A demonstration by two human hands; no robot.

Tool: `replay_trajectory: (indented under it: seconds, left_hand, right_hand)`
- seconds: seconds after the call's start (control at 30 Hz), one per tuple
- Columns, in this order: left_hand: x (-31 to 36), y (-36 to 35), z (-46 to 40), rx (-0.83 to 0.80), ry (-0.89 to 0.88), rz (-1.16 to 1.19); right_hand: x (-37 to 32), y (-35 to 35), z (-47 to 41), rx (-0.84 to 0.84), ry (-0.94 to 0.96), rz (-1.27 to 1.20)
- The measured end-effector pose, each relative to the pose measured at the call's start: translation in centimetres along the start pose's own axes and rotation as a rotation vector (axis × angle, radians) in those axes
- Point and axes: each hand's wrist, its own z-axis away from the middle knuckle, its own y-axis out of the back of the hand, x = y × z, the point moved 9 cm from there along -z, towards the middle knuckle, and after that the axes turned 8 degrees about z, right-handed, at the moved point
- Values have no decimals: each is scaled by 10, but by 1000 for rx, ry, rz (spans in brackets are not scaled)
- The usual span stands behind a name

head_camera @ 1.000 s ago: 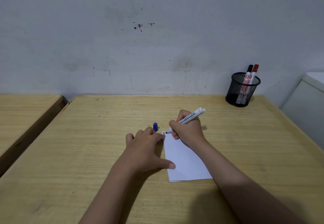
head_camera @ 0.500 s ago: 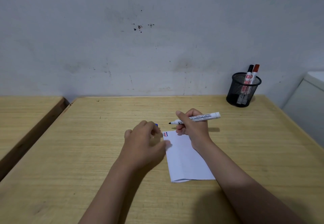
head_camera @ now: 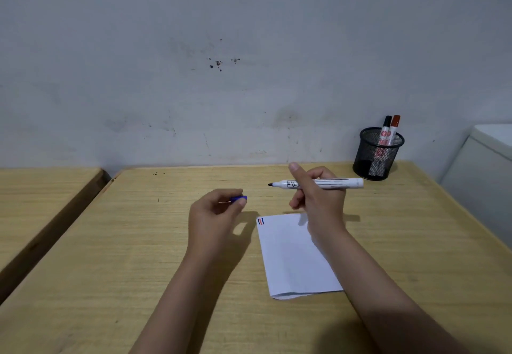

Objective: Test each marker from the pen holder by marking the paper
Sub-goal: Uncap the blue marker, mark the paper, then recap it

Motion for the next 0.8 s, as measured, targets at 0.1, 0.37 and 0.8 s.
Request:
replay_trajectory:
  seconds: [0.1, 0.37, 0.8]
  left_hand:
    - [25, -5, 11, -37, 78, 299]
    - [84, -22, 53, -183, 77, 506]
    - [129, -29, 109, -287, 14, 383]
  right_hand:
    - [-34, 4, 14, 12, 96, -7]
    - [-91, 10, 59, -21, 248, -47]
    - [-122, 20, 109, -115, 317, -25]
